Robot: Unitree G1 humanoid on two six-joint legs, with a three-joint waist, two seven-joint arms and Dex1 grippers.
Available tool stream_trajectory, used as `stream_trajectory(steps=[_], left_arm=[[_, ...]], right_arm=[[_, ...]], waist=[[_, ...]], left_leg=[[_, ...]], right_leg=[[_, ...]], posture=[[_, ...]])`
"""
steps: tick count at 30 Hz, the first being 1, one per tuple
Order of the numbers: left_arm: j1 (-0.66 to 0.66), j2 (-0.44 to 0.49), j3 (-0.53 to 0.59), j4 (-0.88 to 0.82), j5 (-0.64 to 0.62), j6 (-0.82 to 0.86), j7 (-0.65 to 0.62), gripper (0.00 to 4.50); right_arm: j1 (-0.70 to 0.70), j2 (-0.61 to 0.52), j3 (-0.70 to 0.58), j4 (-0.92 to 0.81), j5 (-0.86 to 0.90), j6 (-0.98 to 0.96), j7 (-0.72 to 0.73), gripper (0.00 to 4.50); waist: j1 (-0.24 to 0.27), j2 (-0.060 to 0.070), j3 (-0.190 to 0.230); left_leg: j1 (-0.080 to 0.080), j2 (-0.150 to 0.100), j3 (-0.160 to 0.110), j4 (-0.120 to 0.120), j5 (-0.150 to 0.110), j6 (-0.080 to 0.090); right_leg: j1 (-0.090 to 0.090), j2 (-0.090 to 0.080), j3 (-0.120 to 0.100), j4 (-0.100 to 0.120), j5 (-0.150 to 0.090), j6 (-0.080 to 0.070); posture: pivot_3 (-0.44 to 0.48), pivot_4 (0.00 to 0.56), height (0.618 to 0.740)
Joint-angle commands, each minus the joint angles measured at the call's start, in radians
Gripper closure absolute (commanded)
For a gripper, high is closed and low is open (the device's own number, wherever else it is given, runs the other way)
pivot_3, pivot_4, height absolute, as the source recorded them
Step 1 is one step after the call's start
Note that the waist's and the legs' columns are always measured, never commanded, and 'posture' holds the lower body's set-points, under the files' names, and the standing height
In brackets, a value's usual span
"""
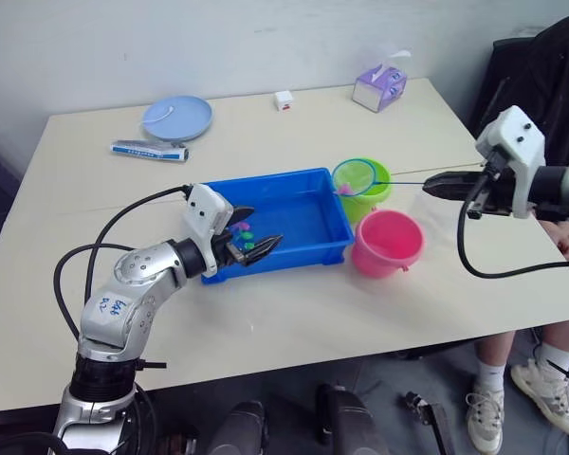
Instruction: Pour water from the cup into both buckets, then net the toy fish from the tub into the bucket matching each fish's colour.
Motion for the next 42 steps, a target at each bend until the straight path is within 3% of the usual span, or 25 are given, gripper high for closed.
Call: stream_trajectory(steps=[1, 5, 13, 17, 25, 42], left_arm=[[-0.023, 0.015, -0.017, 0.021, 0.008, -0.046, -0.045, 0.20], [-0.065, 0.008, -0.053, 0.092, 0.017, -0.085, -0.088, 0.20], [-0.103, -0.007, -0.082, 0.184, 0.039, -0.140, -0.137, 0.20], [-0.115, -0.026, -0.099, 0.206, 0.046, -0.153, -0.150, 0.20], [-0.124, -0.040, -0.107, 0.226, 0.053, -0.164, -0.158, 0.20], [-0.043, -0.028, -0.100, 0.181, 0.076, -0.143, -0.113, 0.20]], right_arm=[[0.077, -0.040, -0.123, -0.147, 0.056, 0.071, -0.043, 3.74], [0.256, -0.048, -0.270, -0.313, 0.092, 0.151, -0.087, 3.74], [0.441, -0.036, -0.414, -0.475, 0.104, 0.147, -0.170, 3.74], [0.576, -0.009, -0.469, -0.520, 0.024, 0.035, -0.218, 3.74], [0.874, 0.045, -0.480, -0.518, -0.193, -0.367, -0.240, 3.74], [0.930, 0.010, -0.426, -0.294, -0.496, -0.983, -0.329, 3.74]], waist=[[0.001, 0.000, 0.000], [0.013, 0.000, 0.000], [0.025, 0.000, 0.000], [0.027, 0.000, 0.000], [0.027, 0.000, 0.000], [0.023, 0.000, 0.000]], left_leg=[[0.000, 0.000, 0.000, 0.000, 0.000, 0.000], [0.000, -0.001, 0.000, 0.001, 0.000, 0.000], [0.001, -0.001, 0.001, 0.002, 0.000, 0.000], [0.001, -0.001, 0.001, 0.002, 0.000, 0.000], [0.002, -0.001, 0.001, 0.002, 0.000, 0.000], [0.003, -0.001, 0.002, 0.002, 0.000, 0.000]], right_leg=[[0.000, 0.000, 0.000, 0.000, 0.000, 0.000], [0.001, 0.000, 0.000, 0.000, 0.000, 0.000], [0.001, 0.000, 0.001, 0.001, 0.000, 0.000], [0.001, 0.000, 0.001, 0.001, 0.000, 0.000], [0.002, 0.000, 0.001, 0.001, 0.000, 0.001], [0.002, 0.001, 0.001, 0.002, 0.000, 0.001]], posture=[[0.000, 0.150, 0.740], [0.000, 0.150, 0.740], [0.000, 0.150, 0.740], [0.000, 0.150, 0.740], [0.000, 0.150, 0.740], [0.000, 0.150, 0.740]])
